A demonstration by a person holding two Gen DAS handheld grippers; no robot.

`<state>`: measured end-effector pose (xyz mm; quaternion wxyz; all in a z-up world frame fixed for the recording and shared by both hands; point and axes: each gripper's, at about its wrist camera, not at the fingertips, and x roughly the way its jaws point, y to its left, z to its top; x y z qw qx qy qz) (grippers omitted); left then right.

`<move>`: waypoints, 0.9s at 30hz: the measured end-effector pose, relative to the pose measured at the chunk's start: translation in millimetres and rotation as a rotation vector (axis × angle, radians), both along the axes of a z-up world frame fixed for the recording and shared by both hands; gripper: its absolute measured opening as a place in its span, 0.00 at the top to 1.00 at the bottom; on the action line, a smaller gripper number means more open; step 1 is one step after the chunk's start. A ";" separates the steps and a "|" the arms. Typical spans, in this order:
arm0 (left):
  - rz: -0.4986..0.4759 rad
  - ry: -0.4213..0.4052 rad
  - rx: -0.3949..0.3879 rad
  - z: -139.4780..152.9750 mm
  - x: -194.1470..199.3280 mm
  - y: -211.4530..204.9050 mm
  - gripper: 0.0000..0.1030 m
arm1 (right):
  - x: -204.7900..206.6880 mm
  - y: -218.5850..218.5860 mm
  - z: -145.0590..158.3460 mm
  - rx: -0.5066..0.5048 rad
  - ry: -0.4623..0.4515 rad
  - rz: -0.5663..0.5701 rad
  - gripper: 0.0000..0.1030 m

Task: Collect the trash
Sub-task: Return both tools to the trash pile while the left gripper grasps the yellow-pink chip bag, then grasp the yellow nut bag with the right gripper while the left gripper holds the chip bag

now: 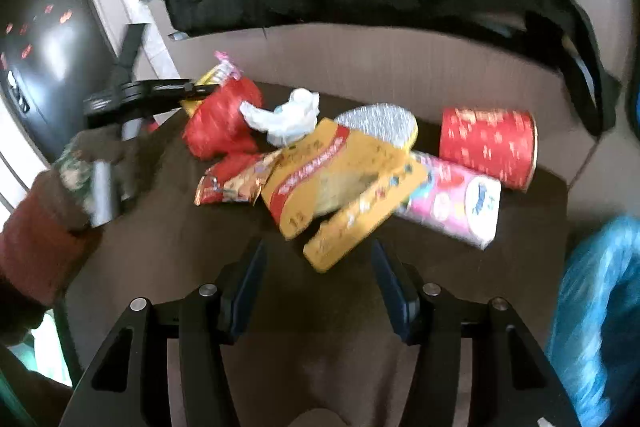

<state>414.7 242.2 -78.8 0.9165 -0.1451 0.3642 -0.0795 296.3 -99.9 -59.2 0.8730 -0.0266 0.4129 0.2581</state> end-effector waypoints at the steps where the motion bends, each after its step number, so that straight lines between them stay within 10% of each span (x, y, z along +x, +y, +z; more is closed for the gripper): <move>1: -0.002 -0.021 0.000 7.2 -11.3 1.6 0.85 | 4.9 3.1 3.9 -0.016 -0.021 0.015 0.49; 12: -0.038 -0.040 -0.036 38.8 -118.3 -13.9 0.85 | 95.3 23.9 -2.6 -0.028 0.023 0.038 0.47; 21: 0.044 0.040 -0.107 5.6 -135.5 -16.2 0.85 | 12.2 44.3 -23.9 0.002 0.160 0.222 0.47; 27: 0.015 0.033 -0.096 7.8 -148.6 -25.9 0.85 | 6.7 37.0 -11.5 0.040 0.103 0.084 0.36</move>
